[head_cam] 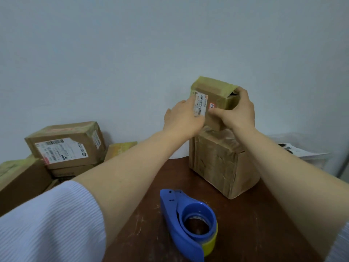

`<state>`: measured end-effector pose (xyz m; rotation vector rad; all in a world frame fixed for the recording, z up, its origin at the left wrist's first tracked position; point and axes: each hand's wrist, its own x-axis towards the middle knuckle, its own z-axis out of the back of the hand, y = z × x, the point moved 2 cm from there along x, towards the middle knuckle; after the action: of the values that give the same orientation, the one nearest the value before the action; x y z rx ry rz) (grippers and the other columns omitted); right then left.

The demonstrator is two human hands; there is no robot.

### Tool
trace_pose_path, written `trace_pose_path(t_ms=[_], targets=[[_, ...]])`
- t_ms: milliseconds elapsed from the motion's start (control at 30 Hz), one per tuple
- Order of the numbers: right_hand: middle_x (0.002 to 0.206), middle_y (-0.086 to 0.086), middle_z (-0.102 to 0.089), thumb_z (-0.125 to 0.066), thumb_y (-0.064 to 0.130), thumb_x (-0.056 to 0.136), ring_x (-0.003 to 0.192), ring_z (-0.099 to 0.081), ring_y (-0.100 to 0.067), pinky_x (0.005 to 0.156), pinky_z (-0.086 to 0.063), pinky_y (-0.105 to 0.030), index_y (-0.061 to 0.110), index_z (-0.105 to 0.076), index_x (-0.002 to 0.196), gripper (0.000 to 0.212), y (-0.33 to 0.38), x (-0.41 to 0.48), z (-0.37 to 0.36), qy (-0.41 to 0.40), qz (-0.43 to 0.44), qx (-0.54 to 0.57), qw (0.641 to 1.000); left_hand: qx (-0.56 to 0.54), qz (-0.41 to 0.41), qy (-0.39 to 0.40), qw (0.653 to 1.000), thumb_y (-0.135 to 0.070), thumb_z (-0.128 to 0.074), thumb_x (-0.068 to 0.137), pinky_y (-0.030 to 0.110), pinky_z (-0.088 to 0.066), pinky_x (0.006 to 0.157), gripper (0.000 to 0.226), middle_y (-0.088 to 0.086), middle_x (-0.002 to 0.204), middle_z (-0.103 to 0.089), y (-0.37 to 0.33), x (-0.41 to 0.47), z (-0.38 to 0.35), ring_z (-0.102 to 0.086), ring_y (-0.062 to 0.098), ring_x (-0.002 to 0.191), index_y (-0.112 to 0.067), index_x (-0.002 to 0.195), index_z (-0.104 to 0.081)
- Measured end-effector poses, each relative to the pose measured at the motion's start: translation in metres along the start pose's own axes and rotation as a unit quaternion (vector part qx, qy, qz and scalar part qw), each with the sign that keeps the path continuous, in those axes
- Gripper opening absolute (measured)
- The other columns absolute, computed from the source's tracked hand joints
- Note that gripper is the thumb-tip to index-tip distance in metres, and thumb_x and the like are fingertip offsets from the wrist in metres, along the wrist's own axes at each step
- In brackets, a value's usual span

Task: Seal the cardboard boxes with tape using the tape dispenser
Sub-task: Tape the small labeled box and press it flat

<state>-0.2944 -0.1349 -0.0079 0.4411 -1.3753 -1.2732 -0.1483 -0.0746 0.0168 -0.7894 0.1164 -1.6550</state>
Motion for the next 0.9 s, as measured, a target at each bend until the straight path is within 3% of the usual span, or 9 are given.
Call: trace_pose_path(t_ms=[100,200,300,367,433,600,733,833,900], targets=[[0.122,0.001,-0.054,-0.085,0.034,0.057,0.111,-0.054,-0.015,0.094,-0.048,-0.035,0.031,-0.043,0.131,0.085,0.030,-0.047,0.000,0.042,0.051,0.032,0.997,-0.086,0.054,-0.093,0.990,-0.024,-0.040,0.099,0.029,-0.025,0.108,0.056,0.008,0.152,-0.029,0.020,-0.032,0.028,-0.031,0.020,0.138,-0.016,0.151,-0.022],[0.114,0.006,-0.060,-0.088,0.034,0.052,0.107,-0.059,-0.013,0.094,-0.050,-0.038,0.036,-0.048,0.121,0.079,0.053,-0.108,-0.005,0.131,0.074,0.085,0.985,-0.143,0.093,-0.160,0.972,-0.033,-0.039,0.101,0.024,-0.020,0.106,0.060,0.002,0.157,-0.017,0.048,-0.082,0.054,-0.022,0.013,0.142,-0.023,0.154,-0.013],[0.115,0.007,-0.062,-0.090,0.036,0.050,0.105,-0.061,-0.011,0.091,-0.052,-0.041,0.036,-0.051,0.120,0.080,0.058,-0.172,-0.018,0.245,0.065,0.116,0.960,-0.164,0.085,-0.185,0.965,-0.037,-0.046,0.098,0.020,-0.021,0.106,0.056,-0.003,0.153,-0.025,0.075,-0.144,0.075,-0.026,0.005,0.136,-0.029,0.150,-0.025],[0.123,0.002,-0.057,-0.088,0.046,0.045,0.110,-0.059,-0.012,0.093,-0.051,-0.040,0.046,-0.047,0.125,0.090,0.055,-0.212,-0.031,0.305,0.058,0.111,0.944,-0.144,0.088,-0.178,0.970,-0.040,-0.050,0.096,0.007,-0.023,0.100,0.051,-0.002,0.148,-0.032,0.095,-0.188,0.083,-0.030,0.002,0.131,-0.029,0.145,-0.037],[0.130,0.001,-0.050,-0.085,0.054,0.041,0.116,-0.056,-0.014,0.098,-0.049,-0.039,0.057,-0.039,0.127,0.097,0.047,-0.247,-0.046,0.349,0.045,0.109,0.930,-0.123,0.116,-0.163,0.972,-0.041,-0.053,0.094,0.002,-0.020,0.098,0.052,0.000,0.150,-0.027,0.116,-0.232,0.085,-0.026,0.000,0.131,-0.026,0.143,-0.041],[0.130,0.005,-0.049,-0.084,0.047,0.050,0.122,-0.050,-0.011,0.104,-0.043,-0.039,0.055,-0.040,0.120,0.083,0.025,-0.305,-0.072,0.447,0.023,0.093,0.889,-0.082,0.201,-0.091,0.972,-0.057,-0.048,0.080,0.023,-0.014,0.113,0.082,-0.006,0.159,0.003,0.155,-0.310,0.076,-0.008,0.007,0.144,-0.015,0.149,-0.031],[0.119,0.021,-0.055,-0.084,0.021,0.069,0.110,-0.051,0.009,0.099,-0.044,-0.025,0.040,-0.042,0.121,0.069,0.022,-0.317,-0.069,0.490,0.015,0.054,0.870,0.018,0.163,-0.006,0.986,-0.063,-0.046,0.083,0.032,-0.029,0.113,0.080,-0.006,0.158,-0.009,0.166,-0.329,0.074,-0.016,0.012,0.144,-0.029,0.152,-0.021],[0.131,0.023,-0.043,-0.081,0.028,0.073,0.117,-0.040,0.008,0.105,-0.034,-0.021,0.038,-0.036,0.137,0.078,0.023,-0.312,-0.055,0.520,0.015,-0.018,0.854,0.116,0.119,0.020,0.986,-0.068,-0.043,0.087,0.035,-0.037,0.107,0.073,0.001,0.155,-0.021,0.166,-0.330,0.072,-0.021,0.018,0.142,-0.037,0.150,-0.024],[0.132,0.017,-0.040,-0.075,0.031,0.078,0.122,-0.036,0.000,0.102,-0.032,-0.022,0.033,-0.038,0.141,0.073,0.021,-0.302,-0.043,0.440,0.016,-0.048,0.896,0.155,0.099,0.030,0.983,-0.076,-0.029,0.078,0.037,-0.040,0.103,0.083,0.004,0.151,-0.030,0.165,-0.329,0.071,-0.023,0.021,0.139,-0.031,0.148,-0.034]])
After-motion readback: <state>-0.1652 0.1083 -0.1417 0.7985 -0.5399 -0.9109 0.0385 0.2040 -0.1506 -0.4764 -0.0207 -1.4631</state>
